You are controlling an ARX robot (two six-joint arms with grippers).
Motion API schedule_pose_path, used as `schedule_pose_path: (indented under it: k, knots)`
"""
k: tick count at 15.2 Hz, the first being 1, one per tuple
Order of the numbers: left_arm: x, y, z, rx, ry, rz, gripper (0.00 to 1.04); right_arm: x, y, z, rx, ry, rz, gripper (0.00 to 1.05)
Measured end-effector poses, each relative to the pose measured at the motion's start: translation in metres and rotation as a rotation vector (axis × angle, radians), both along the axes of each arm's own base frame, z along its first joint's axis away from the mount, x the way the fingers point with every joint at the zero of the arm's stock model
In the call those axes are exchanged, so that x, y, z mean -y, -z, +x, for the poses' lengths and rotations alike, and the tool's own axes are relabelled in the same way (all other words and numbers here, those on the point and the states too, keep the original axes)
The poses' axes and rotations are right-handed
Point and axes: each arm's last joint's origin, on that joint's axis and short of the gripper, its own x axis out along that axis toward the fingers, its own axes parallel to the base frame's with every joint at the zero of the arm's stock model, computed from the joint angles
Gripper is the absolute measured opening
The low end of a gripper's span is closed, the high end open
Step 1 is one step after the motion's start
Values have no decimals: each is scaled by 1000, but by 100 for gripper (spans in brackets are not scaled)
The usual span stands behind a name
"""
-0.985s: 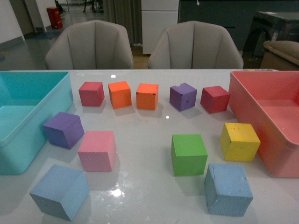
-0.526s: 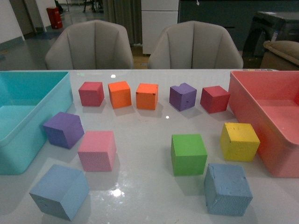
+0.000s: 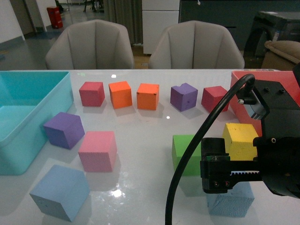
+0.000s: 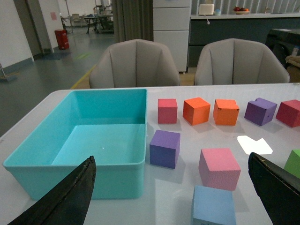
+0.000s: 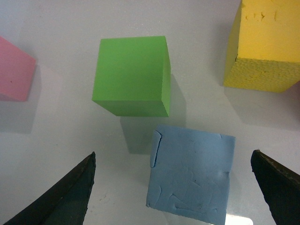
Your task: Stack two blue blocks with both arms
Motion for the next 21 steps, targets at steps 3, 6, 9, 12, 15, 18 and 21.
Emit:
schedule_pose_path:
  k: [3, 6, 9, 12, 15, 18, 21]
  knots:
    - [0, 0, 0, 0, 0, 0, 98, -2, 10, 5, -34, 5, -12, 98]
    - [0, 0, 0, 0, 0, 0, 98, -3, 17, 7, -52, 7, -22, 98]
    - [0, 0, 0, 0, 0, 0, 98, -4, 32, 10, -82, 8, -34, 98]
    - [0, 0, 0, 0, 0, 0, 98, -4, 44, 11, -98, 9, -40, 98]
    - [0, 0, 0, 0, 0, 0, 98, -4, 55, 11, -106, 12, -46, 98]
    - [0, 0, 0, 0, 0, 0, 98, -3, 57, 8, -107, 16, -47, 74]
    - [0, 0, 0, 0, 0, 0, 98, 2, 49, -3, -103, 20, -50, 49]
